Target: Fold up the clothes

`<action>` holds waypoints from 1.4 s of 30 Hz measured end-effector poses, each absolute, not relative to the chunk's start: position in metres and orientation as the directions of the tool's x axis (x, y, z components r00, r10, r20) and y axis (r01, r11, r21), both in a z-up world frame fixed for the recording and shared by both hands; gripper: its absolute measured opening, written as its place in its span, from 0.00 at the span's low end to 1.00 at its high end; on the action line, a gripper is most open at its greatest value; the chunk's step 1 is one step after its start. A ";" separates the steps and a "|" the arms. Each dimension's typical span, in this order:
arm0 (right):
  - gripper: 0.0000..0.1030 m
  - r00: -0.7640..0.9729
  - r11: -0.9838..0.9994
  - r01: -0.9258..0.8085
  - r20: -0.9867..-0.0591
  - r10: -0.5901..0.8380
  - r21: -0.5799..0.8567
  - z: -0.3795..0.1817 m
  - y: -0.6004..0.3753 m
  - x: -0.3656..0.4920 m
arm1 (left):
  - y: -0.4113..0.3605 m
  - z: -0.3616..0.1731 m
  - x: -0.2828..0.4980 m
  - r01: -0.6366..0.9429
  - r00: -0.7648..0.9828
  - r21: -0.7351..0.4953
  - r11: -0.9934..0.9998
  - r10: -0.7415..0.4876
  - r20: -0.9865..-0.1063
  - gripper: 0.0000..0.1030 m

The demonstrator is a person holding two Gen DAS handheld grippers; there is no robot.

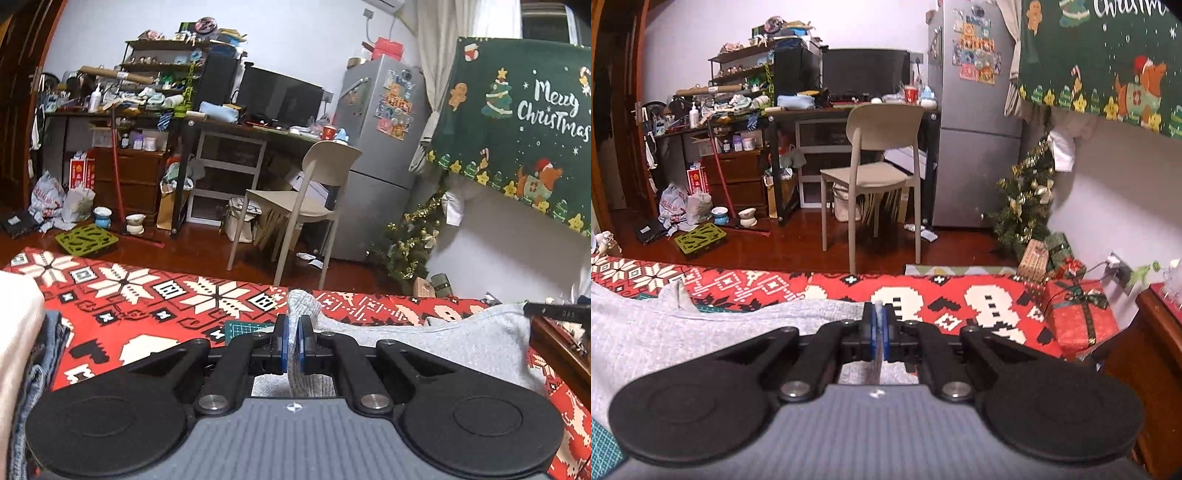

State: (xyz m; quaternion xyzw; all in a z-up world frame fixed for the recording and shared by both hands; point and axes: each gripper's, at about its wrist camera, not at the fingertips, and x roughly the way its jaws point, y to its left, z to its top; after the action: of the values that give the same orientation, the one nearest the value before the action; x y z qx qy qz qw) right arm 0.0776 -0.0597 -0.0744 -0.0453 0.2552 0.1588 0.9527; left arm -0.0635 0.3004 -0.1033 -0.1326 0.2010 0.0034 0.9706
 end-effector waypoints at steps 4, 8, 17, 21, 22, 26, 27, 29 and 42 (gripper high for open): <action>0.03 0.805 0.950 -0.313 -0.524 0.277 0.020 -0.090 -0.060 0.090 | 0.301 -0.112 -0.058 -0.067 0.917 -0.257 0.964 -0.042 -0.396 0.05; 0.03 0.801 0.956 -0.292 -0.537 0.262 0.031 -0.101 -0.061 0.107 | 0.302 -0.118 -0.048 -0.072 0.920 -0.255 0.964 -0.034 -0.391 0.05; 0.03 0.784 0.961 -0.277 -0.577 0.230 0.007 -0.129 -0.062 0.128 | 0.303 -0.137 -0.026 -0.108 0.887 -0.236 0.966 -0.013 -0.462 0.05; 0.03 0.774 0.958 -0.286 -0.595 0.215 -0.026 -0.142 -0.055 0.134 | 0.303 -0.146 -0.021 -0.121 0.871 -0.226 0.967 -0.006 -0.491 0.05; 0.03 0.771 0.957 -0.288 -0.600 0.213 -0.031 -0.145 -0.053 0.136 | 0.304 -0.148 -0.020 -0.127 0.867 -0.227 0.966 -0.003 -0.498 0.05; 0.06 0.764 0.956 -0.286 -0.617 0.191 -0.058 -0.157 -0.047 0.140 | 0.307 -0.153 -0.017 -0.153 0.845 -0.242 0.958 0.000 -0.534 0.09; 0.11 0.763 0.956 -0.285 -0.620 0.182 -0.070 -0.158 -0.047 0.138 | 0.308 -0.154 -0.016 -0.157 0.842 -0.251 0.955 -0.003 -0.540 0.11; 0.15 0.764 0.956 -0.281 -0.621 0.173 -0.080 -0.159 -0.047 0.136 | 0.312 -0.152 -0.018 -0.155 0.841 -0.282 0.947 -0.024 -0.541 0.12; 0.22 0.794 0.968 -0.237 -0.558 0.240 0.080 -0.092 -0.086 0.068 | 0.314 -0.108 -0.083 -0.138 0.830 -0.362 0.922 -0.092 -0.550 0.23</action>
State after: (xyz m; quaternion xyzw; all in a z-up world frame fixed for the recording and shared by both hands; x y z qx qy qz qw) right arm 0.0678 -0.0863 -0.0917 0.0029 0.2948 0.1260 0.9472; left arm -0.0831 0.3142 -0.1080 -0.1970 0.2913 0.0122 0.9360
